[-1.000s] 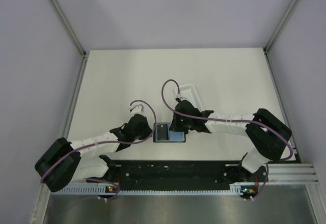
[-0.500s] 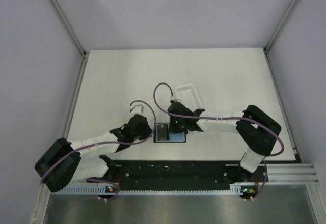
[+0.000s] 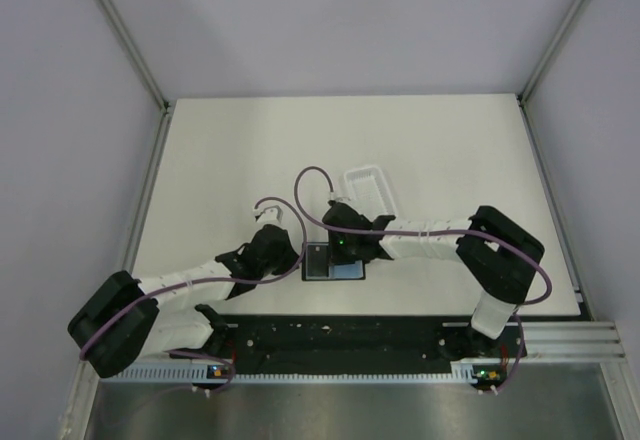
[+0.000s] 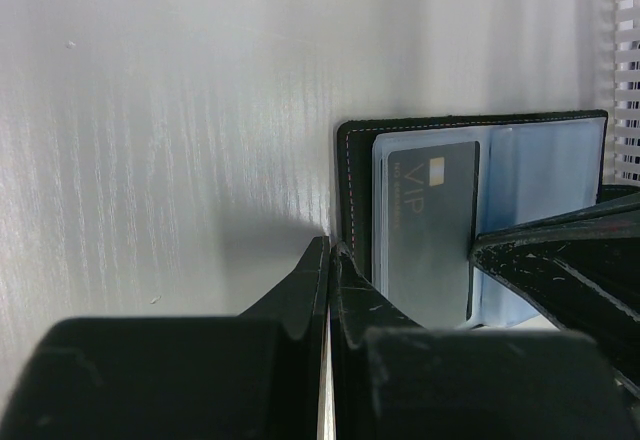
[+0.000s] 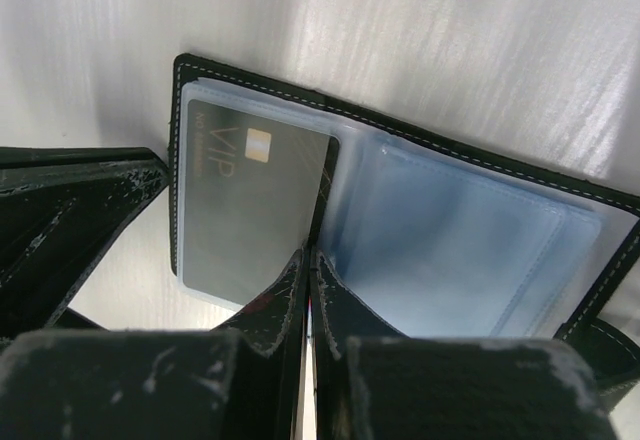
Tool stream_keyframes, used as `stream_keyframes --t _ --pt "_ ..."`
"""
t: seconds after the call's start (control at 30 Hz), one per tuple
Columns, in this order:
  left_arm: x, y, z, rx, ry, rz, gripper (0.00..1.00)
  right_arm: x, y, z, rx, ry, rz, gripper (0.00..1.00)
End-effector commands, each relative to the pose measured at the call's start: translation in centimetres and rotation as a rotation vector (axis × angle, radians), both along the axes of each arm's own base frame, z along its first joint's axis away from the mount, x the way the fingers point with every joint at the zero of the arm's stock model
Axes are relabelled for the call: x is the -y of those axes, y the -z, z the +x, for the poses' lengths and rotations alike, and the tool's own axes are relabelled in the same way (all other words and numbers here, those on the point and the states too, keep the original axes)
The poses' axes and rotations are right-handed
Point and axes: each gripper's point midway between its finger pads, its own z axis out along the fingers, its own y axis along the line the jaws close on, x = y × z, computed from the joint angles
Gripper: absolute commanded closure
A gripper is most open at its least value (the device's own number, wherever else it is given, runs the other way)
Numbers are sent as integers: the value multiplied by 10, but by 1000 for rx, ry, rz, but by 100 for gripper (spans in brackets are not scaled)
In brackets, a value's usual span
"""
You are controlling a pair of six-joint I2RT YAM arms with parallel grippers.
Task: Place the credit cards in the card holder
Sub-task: Insert the credit card into the card holder.
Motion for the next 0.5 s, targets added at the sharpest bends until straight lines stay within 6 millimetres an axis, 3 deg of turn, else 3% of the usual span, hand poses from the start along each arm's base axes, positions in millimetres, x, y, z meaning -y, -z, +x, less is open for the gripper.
stream_keyframes --t 0.0,0.13,0.47 --pt "-15 23 -21 -83 14 65 100 -23 -9 -8 -3 -63 110 100" --pt "-15 23 -21 -82 14 64 100 -24 -18 -7 23 -68 139 100" --pt "-15 23 -21 -82 12 63 100 9 -47 9 150 12 51 100"
